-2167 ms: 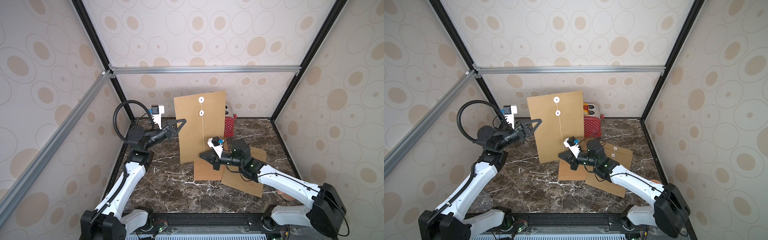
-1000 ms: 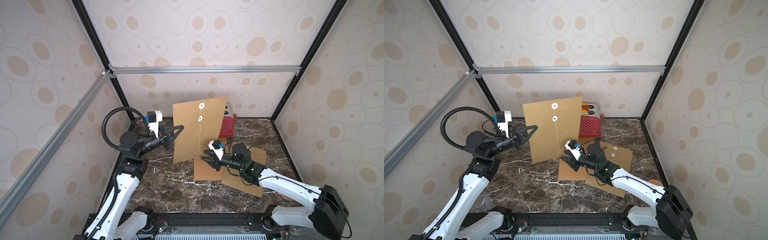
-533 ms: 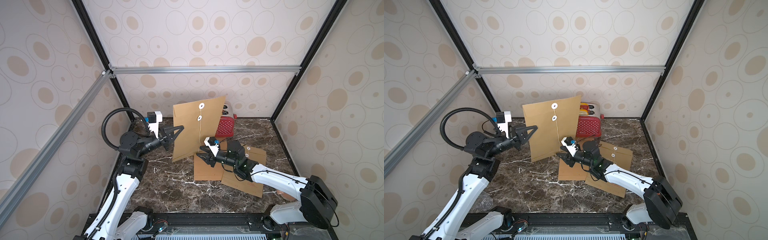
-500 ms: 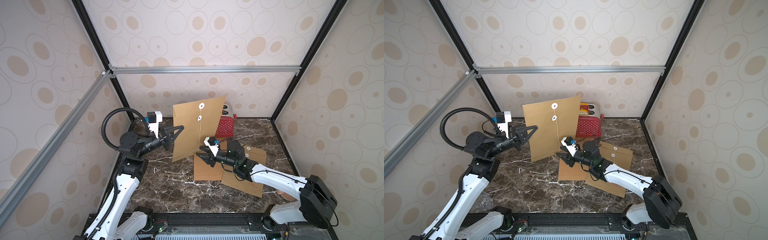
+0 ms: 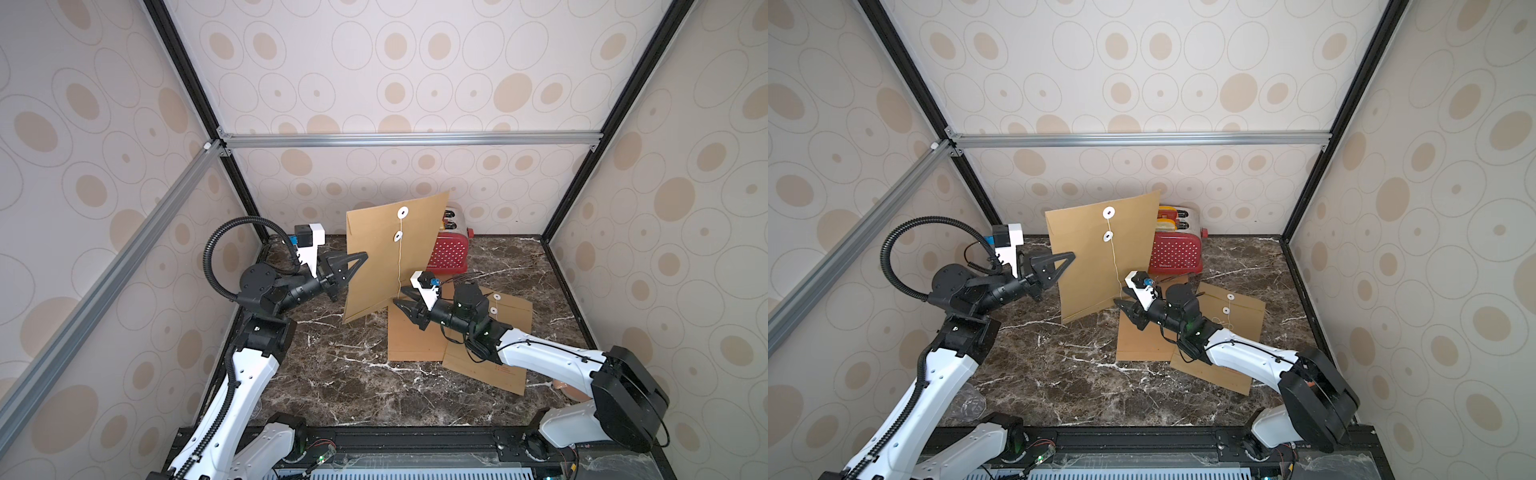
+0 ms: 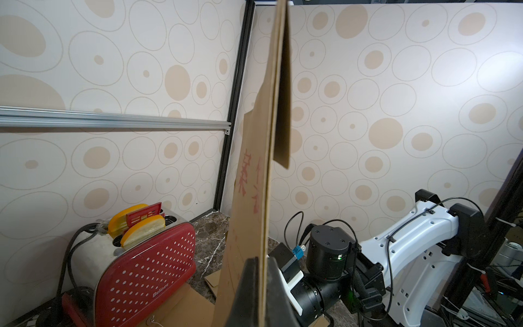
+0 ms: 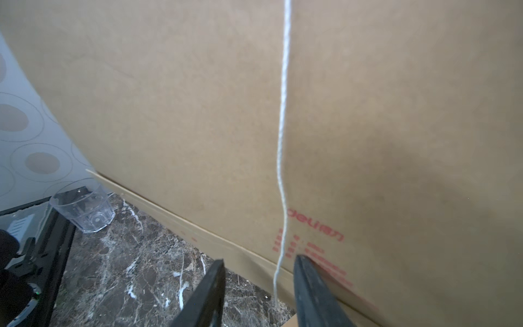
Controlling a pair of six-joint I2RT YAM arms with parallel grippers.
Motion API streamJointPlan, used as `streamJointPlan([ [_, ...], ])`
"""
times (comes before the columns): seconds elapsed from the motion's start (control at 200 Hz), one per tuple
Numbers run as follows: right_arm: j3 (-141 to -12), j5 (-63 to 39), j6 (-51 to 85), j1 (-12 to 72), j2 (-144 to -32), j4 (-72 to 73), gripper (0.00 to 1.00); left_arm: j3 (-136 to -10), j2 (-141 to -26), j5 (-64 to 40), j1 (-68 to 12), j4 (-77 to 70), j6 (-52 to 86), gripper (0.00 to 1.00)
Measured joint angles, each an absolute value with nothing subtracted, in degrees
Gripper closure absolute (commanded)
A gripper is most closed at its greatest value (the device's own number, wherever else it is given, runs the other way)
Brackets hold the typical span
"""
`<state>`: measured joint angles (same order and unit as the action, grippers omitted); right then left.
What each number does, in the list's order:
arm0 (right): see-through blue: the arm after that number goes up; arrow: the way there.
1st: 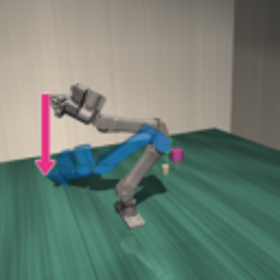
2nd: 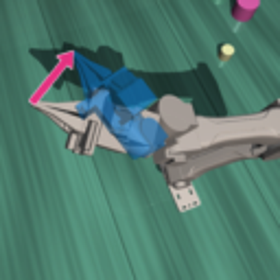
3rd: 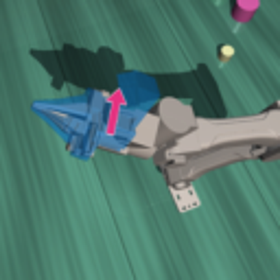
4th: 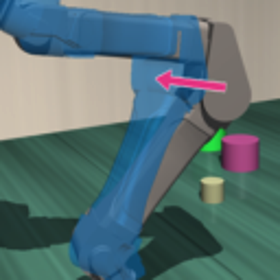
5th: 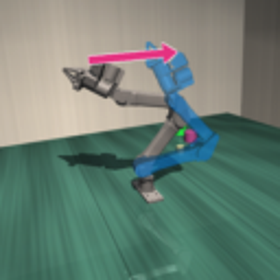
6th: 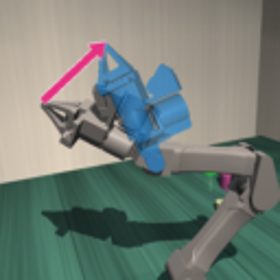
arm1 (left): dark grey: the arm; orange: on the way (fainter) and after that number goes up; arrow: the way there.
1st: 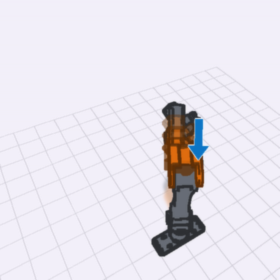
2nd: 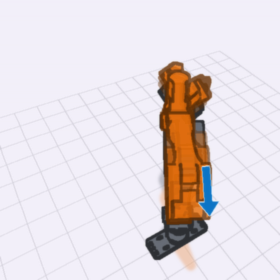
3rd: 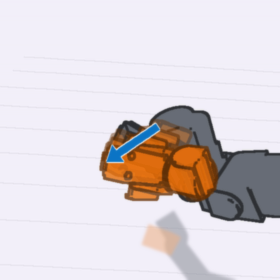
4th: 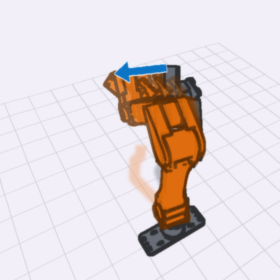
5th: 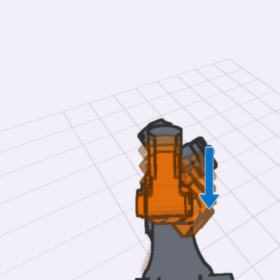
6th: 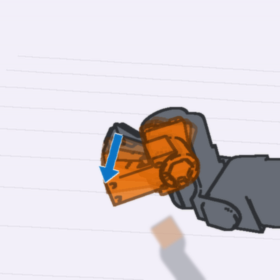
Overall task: Close the mouth of the file bag
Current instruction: Close the file bag.
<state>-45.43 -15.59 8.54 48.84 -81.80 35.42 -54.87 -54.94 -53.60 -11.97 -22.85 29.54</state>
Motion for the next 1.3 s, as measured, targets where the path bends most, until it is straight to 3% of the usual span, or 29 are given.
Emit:
streamJointPlan([
  [0.14,-45.5,-13.9,8.6,48.8,-84.4,36.9,0.62,-54.9,-54.9,-53.6,-12.0,-22.7,29.3,1.0],
  [0.411,-45.4,-12.3,9.0,48.8,-85.4,39.1,0.86,-54.8,-55.0,-53.5,-12.0,-22.3,29.1,1.0],
  [0.536,-44.7,-11.8,9.0,48.8,-85.0,39.8,0.85,-54.0,-55.0,-53.3,-12.0,-24.0,30.3,1.0],
  [0.626,-44.6,-11.9,8.8,48.8,-84.9,40.0,0.72,-53.8,-55.0,-53.2,-12.0,-24.3,30.6,1.0],
  [0.696,-44.5,-12.0,8.8,48.8,-84.9,40.5,0.69,-53.8,-55.0,-53.2,-12.0,-24.4,30.6,1.0],
  [0.896,-44.5,-12.0,8.3,48.8,-84.9,41.5,0.82,-53.8,-55.0,-53.0,-12.0,-24.4,30.5,1.0],
  [1.037,-44.5,-11.6,7.8,48.9,-84.9,41.6,1.0,-53.8,-55.0,-52.8,-12.0,-24.4,30.6,1.0],
  [1.297,-44.5,-11.7,9.0,48.8,-84.2,40.1,1.0,-53.8,-55.1,-52.4,-12.0,-24.4,31.1,1.0],
])
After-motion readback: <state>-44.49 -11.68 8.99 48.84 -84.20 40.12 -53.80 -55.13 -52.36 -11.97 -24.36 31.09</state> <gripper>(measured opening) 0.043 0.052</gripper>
